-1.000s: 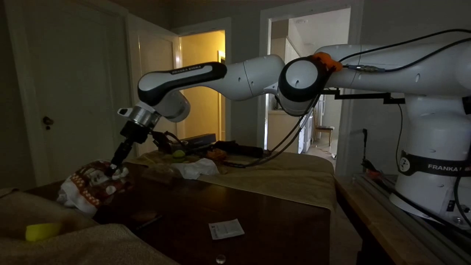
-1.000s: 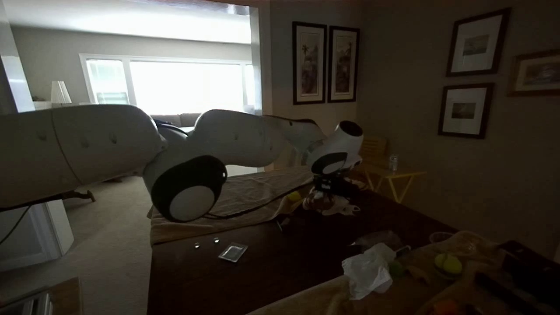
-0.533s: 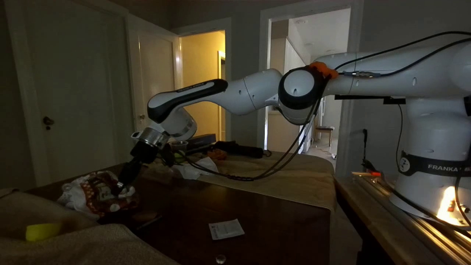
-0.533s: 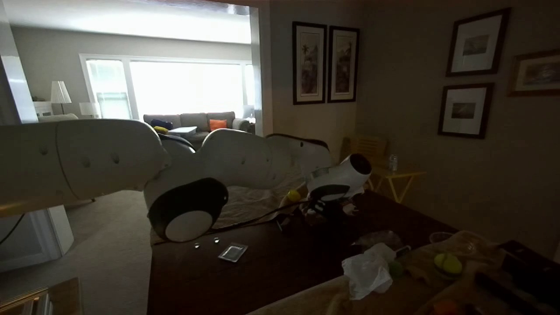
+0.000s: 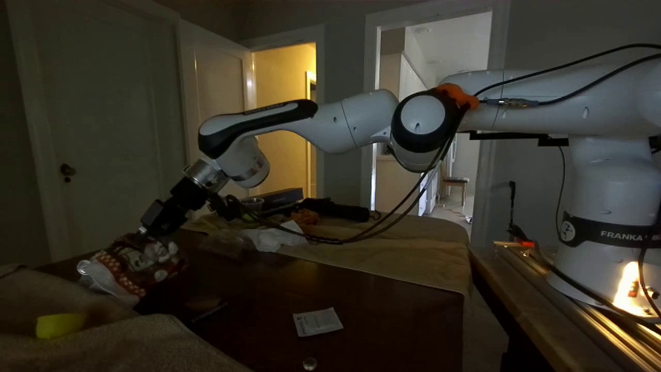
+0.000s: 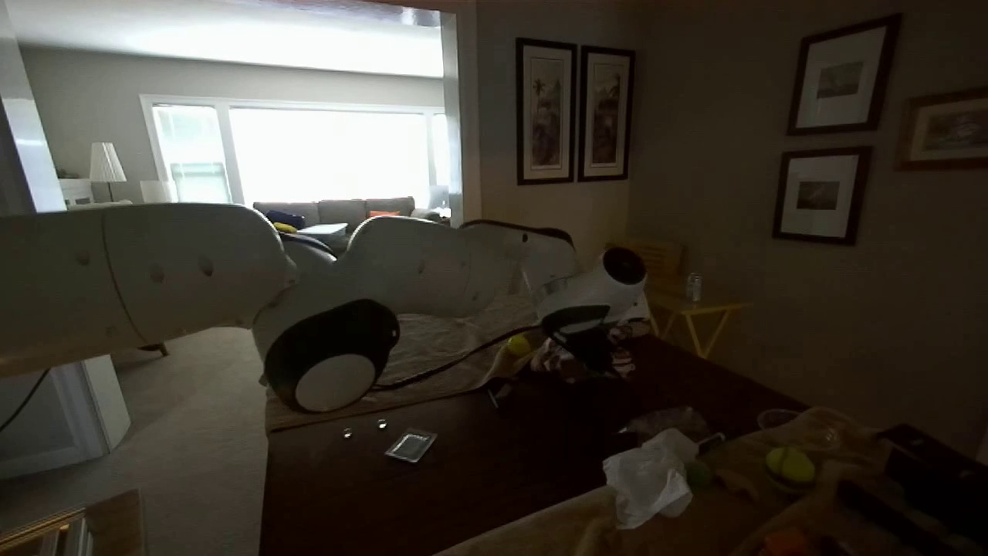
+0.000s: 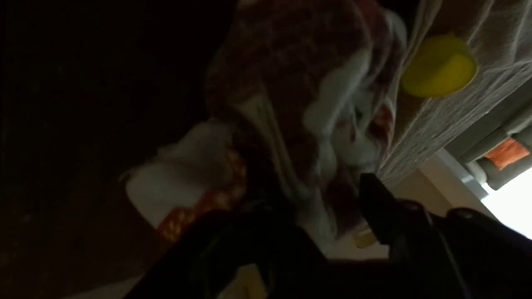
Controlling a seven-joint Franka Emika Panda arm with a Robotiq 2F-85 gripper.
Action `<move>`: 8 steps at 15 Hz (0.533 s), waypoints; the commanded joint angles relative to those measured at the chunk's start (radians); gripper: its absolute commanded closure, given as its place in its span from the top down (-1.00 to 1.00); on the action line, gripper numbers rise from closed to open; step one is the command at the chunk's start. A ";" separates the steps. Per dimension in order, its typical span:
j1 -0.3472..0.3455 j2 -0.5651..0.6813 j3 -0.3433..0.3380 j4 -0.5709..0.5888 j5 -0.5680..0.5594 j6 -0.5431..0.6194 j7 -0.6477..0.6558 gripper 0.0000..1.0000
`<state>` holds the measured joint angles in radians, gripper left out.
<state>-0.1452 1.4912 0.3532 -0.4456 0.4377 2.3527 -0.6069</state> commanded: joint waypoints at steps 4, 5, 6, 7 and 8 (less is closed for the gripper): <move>0.127 -0.091 -0.210 0.013 -0.262 0.059 0.222 0.99; 0.144 -0.097 -0.244 0.012 -0.301 0.053 0.248 1.00; 0.158 -0.104 -0.276 0.005 -0.337 0.043 0.268 1.00; 0.173 -0.109 -0.307 -0.002 -0.371 0.028 0.287 1.00; 0.187 -0.110 -0.336 -0.007 -0.404 0.018 0.304 1.00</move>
<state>0.0067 1.4011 0.0979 -0.4326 0.1365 2.4086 -0.3784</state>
